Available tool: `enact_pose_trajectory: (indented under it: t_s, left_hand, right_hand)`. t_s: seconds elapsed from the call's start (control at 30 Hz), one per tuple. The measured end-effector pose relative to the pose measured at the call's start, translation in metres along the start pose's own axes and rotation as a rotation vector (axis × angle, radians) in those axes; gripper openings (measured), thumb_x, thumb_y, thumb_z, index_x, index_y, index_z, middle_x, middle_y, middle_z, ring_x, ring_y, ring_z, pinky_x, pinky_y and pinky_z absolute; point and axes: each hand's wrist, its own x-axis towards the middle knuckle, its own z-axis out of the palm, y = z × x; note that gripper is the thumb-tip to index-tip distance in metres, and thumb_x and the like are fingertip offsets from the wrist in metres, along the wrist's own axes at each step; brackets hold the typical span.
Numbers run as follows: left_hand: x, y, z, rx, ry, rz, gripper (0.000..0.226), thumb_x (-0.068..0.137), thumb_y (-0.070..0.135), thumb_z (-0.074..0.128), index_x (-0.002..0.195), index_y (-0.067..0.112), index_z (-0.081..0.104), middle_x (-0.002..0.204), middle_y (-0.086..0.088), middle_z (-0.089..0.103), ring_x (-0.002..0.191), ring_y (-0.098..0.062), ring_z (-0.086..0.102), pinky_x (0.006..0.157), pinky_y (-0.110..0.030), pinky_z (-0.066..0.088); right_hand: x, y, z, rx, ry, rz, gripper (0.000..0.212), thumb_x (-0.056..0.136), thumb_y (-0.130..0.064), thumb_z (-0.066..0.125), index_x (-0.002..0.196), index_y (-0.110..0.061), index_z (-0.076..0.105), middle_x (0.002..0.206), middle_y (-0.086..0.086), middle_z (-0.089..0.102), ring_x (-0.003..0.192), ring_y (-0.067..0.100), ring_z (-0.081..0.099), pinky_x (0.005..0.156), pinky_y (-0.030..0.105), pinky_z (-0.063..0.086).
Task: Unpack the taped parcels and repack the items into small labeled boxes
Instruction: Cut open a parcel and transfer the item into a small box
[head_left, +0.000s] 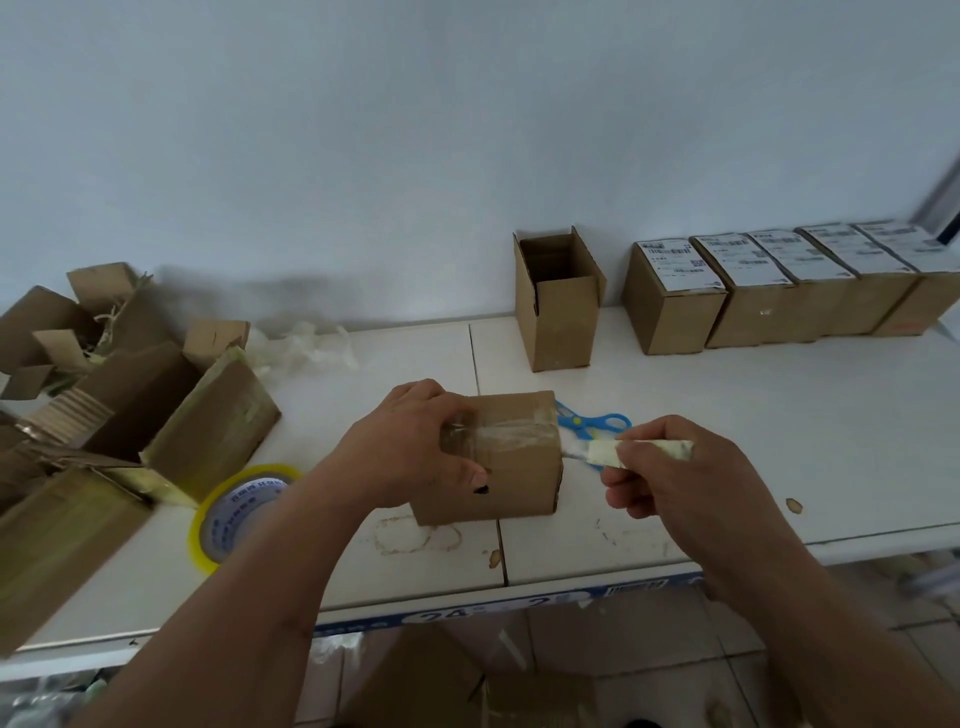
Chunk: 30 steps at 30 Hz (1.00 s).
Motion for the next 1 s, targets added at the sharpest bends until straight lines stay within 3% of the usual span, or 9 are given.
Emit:
enact_pose_trajectory:
  t_s: [0.13,0.27,0.37,0.47,0.6,0.7,0.77,1.0]
  left_hand:
    - [-0.003,-0.005,-0.002,-0.146,0.014,0.001,0.101,0.067,0.055,0.082,0.150,0.037,0.027,0.147,0.020,0.023,0.130,-0.008,0.033,0.105,-0.034,0.040]
    - [-0.009,-0.017,-0.001,-0.308,0.010,0.019,0.107,0.068,0.044,0.086,0.153,0.038,0.021,0.156,0.032,0.002,0.135,0.001,0.023,0.107,-0.025,0.033]
    - [-0.009,-0.029,-0.002,-0.405,0.006,-0.047,0.108,0.069,0.041,0.086,0.153,0.039,0.019,0.154,0.026,0.016,0.128,0.003,0.026,0.101,-0.021,0.032]
    - [-0.009,-0.044,-0.003,-0.532,-0.027,-0.105,0.104,0.069,0.038,0.088,0.150,0.047,0.022,0.147,0.023,0.033,0.121,-0.005,0.038,0.097,-0.025,0.037]
    - [-0.007,-0.060,0.000,-0.619,-0.070,-0.054,0.103,0.072,0.027,0.087,0.148,0.050,0.020,0.144,0.031,0.036,0.133,0.000,0.036,0.109,-0.023,0.034]
    - [-0.007,-0.066,0.005,-0.664,-0.093,-0.036,0.103,0.074,0.024,0.086,0.148,0.050,0.019,0.143,0.035,0.035,0.134,0.005,0.035,0.093,-0.007,0.035]
    - [-0.007,-0.069,0.007,-0.688,-0.093,-0.033,0.102,0.075,0.022,0.085,0.149,0.048,0.020,0.144,0.035,0.035,0.134,0.005,0.035,0.088,-0.004,0.035]
    - [-0.006,-0.070,0.009,-0.713,-0.093,-0.019,0.098,0.075,0.027,0.084,0.149,0.047,0.023,0.144,0.032,0.036,0.132,0.001,0.038,0.097,-0.015,0.035]
  right_hand:
    - [-0.004,-0.009,-0.010,-0.047,-0.077,-0.039,0.009,0.097,-0.014,0.054,0.096,-0.013,0.063,0.071,0.006,0.072,0.058,0.014,0.067,0.053,0.022,0.053]
    - [0.002,-0.033,-0.007,-0.142,-0.224,-0.211,0.011,0.096,-0.025,0.055,0.104,-0.022,0.062,0.084,0.000,0.074,0.075,0.017,0.071,0.068,0.027,0.057]
    - [0.014,-0.047,0.015,-0.227,-0.296,-0.311,0.017,0.091,-0.035,0.056,0.099,-0.024,0.067,0.079,-0.004,0.072,0.073,0.010,0.068,0.068,0.022,0.056]
    - [0.028,-0.052,0.038,-0.253,-0.324,-0.360,0.021,0.085,-0.043,0.059,0.092,-0.028,0.071,0.076,-0.003,0.072,0.071,0.012,0.067,0.071,0.026,0.055]
    - [0.042,-0.049,0.064,-0.323,-0.371,-0.371,0.013,0.094,-0.032,0.060,0.093,-0.027,0.072,0.076,-0.002,0.072,0.071,0.011,0.067,0.069,0.019,0.054]
    - [0.047,-0.044,0.081,-0.406,-0.396,-0.389,0.016,0.095,-0.035,0.055,0.095,-0.030,0.071,0.072,-0.005,0.069,0.068,0.003,0.063,0.062,0.008,0.046]
    - [0.050,-0.041,0.088,-0.483,-0.395,-0.397,0.019,0.096,-0.040,0.051,0.096,-0.034,0.069,0.072,-0.009,0.067,0.070,0.000,0.060,0.063,0.007,0.043]
    - [0.054,-0.039,0.090,-0.538,-0.375,-0.383,0.021,0.096,-0.042,0.048,0.100,-0.034,0.067,0.080,-0.011,0.067,0.075,0.002,0.060,0.065,0.004,0.042]
